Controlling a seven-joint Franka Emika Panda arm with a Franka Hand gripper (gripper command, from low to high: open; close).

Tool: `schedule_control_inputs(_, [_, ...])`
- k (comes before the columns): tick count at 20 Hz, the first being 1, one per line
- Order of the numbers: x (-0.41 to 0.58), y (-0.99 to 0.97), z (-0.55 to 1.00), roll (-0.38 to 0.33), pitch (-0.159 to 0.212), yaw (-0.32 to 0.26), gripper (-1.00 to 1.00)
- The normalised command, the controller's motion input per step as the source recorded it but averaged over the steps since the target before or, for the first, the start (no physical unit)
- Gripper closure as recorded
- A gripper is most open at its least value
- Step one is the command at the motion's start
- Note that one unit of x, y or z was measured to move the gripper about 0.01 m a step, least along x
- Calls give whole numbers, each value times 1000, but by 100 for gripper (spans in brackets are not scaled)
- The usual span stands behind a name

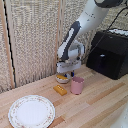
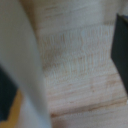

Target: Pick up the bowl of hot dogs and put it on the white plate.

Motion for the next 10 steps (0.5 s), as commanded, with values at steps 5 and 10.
schedule_control_inputs(5, [-95, 33, 60, 0, -51, -20, 100])
schedule_control_inputs(10, [-145, 3, 299, 27, -54, 26, 100])
